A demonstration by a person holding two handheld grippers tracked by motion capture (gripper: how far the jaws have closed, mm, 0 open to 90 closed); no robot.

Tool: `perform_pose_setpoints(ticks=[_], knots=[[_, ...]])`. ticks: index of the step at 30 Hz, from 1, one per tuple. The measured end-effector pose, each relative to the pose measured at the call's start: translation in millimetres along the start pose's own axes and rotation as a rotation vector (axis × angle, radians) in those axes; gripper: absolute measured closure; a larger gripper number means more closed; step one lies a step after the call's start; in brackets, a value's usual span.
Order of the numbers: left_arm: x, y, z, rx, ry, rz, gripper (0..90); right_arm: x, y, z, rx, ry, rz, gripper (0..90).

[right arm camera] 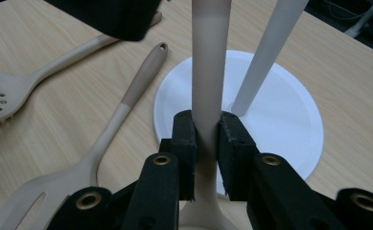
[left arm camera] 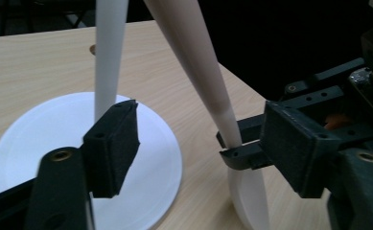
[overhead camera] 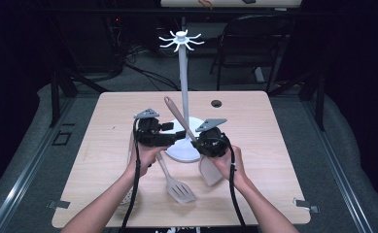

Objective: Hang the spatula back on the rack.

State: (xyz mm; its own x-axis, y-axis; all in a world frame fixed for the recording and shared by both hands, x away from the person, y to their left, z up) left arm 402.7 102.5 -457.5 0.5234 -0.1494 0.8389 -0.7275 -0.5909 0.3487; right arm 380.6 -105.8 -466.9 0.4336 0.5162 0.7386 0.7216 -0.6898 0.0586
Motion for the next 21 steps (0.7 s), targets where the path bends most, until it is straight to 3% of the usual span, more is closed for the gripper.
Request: perform_pose_setpoints(ticks=[7,10,15,21], knots=[[-0.7,0.0,6.5,-0.069,0.026,-0.031,53.9,1.0,-3.0,0.5,0.008,0.016,0.009,78.6],[-0.9,0.3,7.7,-0.080,0.035,-0.029,60.5,0.9,-3.1,1.0,0.010,0.017,0.010,78.6],[-3.0,-1.1,13.0,-0.116,0.057,-0.057,65.7,0.8,-3.2,0.7,0.006,0.031,0.025,78.6],[-4.1,-1.8,13.4,-0.123,0.081,-0.072,72.6,1.1,-4.9,0.2,0.005,0.047,0.028,78.5]])
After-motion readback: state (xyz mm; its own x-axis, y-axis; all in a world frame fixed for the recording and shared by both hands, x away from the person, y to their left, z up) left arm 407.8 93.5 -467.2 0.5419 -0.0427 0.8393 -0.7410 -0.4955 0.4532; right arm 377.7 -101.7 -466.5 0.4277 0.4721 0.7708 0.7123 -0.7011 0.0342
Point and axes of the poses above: each handheld gripper's, and its own axes: z roughly forward along the jaws, x roughly out of its top, y roughly to its right, the point moved 1 cm from there along z, roughly forward along the jaws
